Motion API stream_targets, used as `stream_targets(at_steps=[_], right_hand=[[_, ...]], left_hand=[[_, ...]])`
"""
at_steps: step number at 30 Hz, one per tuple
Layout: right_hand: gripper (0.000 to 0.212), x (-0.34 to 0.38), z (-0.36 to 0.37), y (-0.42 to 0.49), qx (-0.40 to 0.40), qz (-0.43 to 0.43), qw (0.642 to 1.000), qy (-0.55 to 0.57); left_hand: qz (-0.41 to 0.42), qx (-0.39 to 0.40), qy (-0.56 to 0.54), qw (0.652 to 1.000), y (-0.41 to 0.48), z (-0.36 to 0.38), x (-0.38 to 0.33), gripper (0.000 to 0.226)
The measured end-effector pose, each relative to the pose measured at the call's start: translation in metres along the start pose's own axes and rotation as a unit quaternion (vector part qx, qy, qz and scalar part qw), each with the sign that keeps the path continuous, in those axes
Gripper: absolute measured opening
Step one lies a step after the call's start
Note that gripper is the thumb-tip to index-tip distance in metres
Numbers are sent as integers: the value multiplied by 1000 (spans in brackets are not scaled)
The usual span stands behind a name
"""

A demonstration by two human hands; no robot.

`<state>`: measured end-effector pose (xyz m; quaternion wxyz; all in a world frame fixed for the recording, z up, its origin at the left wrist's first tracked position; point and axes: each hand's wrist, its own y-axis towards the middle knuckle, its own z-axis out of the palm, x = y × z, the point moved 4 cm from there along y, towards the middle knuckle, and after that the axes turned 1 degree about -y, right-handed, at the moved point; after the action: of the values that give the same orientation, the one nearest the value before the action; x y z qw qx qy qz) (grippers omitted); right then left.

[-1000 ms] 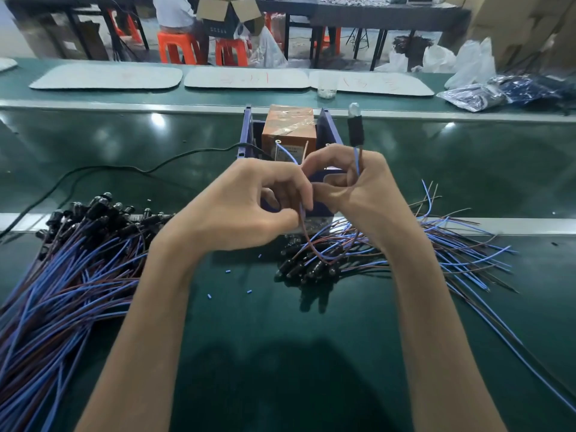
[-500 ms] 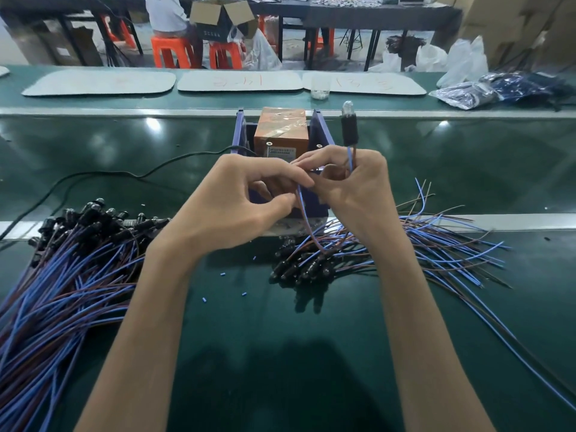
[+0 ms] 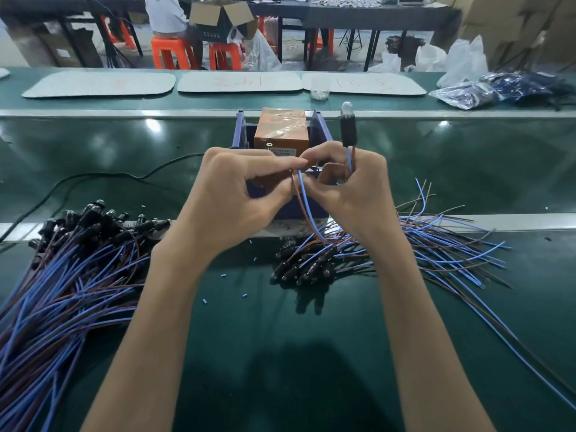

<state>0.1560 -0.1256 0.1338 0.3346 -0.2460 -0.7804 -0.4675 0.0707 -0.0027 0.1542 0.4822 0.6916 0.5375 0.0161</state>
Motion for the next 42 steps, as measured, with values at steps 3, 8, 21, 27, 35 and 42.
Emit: stream_targets(at_steps=[3, 8, 21, 27, 35, 42], right_hand=[[14, -2, 0, 0, -16, 2, 1000, -9], [9, -3, -2, 1, -29, 18, 999, 30], [25, -12, -22, 4, -158, 92, 982, 46], [45, -20, -31, 6, -263, 176, 919, 235], [52, -31, -36, 4, -292, 211, 855, 373], [56, -40, -30, 4, -234, 260, 875, 336]], left_hand=[[25, -51, 42, 997, -2, 3, 0, 19], [56, -108, 75, 990, -5, 7, 1, 21], [-55, -227, 132, 963, -7, -6, 21, 26], [-101, -255, 129, 953, -8, -7, 21, 24], [-196, -181, 129, 955, -8, -5, 45, 35], [-300, -18, 182, 936, -13, 11, 54, 51]])
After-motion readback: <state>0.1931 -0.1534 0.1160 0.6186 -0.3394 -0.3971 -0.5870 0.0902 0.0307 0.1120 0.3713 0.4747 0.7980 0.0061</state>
